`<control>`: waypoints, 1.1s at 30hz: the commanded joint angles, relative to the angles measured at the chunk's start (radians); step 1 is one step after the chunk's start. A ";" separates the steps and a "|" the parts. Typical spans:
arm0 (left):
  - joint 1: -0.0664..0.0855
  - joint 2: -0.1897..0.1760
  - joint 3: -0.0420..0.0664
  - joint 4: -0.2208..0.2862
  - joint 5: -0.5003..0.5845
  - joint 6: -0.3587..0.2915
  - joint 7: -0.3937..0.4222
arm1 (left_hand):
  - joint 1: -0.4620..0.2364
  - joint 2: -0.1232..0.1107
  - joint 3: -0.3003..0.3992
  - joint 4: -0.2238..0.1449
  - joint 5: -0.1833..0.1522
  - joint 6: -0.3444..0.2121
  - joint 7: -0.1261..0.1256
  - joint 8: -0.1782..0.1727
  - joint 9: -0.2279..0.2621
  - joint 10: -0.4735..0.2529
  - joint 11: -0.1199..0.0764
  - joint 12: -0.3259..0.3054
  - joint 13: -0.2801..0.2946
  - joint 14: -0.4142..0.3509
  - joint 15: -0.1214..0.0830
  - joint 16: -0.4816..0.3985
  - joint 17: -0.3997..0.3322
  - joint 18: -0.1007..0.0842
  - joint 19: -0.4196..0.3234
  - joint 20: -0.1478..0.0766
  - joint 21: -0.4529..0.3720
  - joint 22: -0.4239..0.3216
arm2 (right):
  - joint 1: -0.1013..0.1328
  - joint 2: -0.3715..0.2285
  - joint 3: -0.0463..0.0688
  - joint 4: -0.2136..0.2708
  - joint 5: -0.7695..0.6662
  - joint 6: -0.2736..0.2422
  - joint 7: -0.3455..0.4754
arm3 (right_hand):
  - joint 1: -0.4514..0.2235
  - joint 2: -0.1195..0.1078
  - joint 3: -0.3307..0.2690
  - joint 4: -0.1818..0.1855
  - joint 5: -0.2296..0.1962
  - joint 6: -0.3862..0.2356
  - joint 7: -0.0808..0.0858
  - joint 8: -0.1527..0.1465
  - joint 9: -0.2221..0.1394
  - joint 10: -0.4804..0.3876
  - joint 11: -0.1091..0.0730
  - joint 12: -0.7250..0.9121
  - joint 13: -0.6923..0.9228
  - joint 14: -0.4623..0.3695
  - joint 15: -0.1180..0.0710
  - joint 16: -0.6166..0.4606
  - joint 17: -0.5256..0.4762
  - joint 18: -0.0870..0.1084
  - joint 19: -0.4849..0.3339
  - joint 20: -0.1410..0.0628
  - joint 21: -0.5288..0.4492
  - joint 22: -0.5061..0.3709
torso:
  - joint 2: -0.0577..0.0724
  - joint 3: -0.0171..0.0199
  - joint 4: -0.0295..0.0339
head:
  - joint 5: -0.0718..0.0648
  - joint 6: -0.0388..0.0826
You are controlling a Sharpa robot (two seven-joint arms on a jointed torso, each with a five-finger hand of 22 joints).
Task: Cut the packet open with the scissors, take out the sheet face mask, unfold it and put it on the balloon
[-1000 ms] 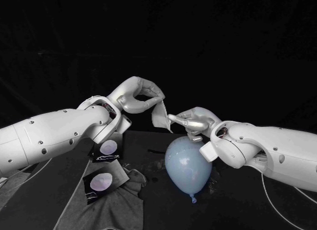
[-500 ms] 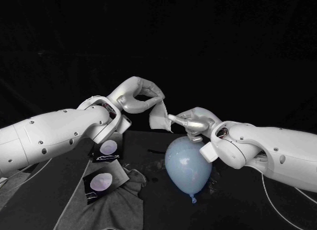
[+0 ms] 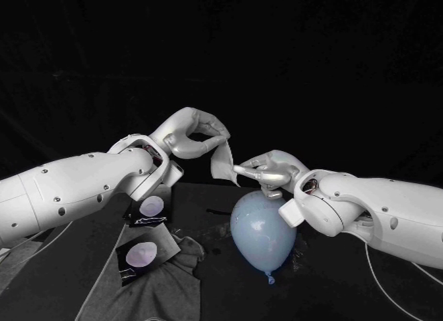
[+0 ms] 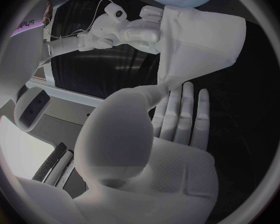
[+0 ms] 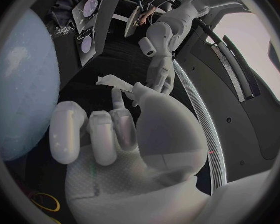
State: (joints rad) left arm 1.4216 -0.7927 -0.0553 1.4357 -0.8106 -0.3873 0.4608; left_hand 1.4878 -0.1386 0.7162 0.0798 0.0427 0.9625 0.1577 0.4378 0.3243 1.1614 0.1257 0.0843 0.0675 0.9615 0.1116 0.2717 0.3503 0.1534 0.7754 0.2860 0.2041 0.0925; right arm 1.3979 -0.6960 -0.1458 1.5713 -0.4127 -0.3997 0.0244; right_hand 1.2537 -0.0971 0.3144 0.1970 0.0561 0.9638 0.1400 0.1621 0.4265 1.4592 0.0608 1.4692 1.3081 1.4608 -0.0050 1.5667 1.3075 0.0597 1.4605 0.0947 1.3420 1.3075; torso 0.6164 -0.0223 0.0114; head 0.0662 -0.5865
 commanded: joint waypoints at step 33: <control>0.002 -0.004 0.001 0.005 0.009 0.009 0.006 | 0.002 0.010 0.004 0.001 0.006 0.007 -0.002 0.007 0.028 0.002 0.006 -0.004 0.000 -0.005 0.001 0.006 0.001 -0.002 -0.006 0.001 0.005 0.001 | -0.001 -0.005 0.000 0.000 0.010 -0.046 0.055 | 0.091 0.102 0.228 -0.165 -0.007 0.079 -0.035 0.080 0.047 0.085 -0.034 0.055 0.231 0.110 -0.031 0.004 0.263 -0.021 0.029 -0.023 0.046 0.212 | 0.000 -0.0001 -0.0004 | 0.000 -0.001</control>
State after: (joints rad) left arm 1.4216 -0.7962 -0.0554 1.4377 -0.8092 -0.3865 0.4606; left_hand 1.4907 -0.1359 0.7160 0.0798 0.0457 0.9627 0.1538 0.4397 0.3244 1.1614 0.1257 0.0843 0.0676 0.9616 0.1116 0.2717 0.3498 0.1534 0.7755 0.2860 0.2041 0.0921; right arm 1.3969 -0.7000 -0.1458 1.5693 -0.4156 -0.4367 0.0491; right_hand 1.3547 0.0079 0.5384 0.0318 0.0418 1.0384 0.1081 0.2326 0.4515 1.4668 0.0355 1.5181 1.3071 1.4523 -0.0146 1.5666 1.3073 0.0529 1.4662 0.0820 1.3827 1.3073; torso 0.6164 -0.0224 0.0111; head 0.0662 -0.5876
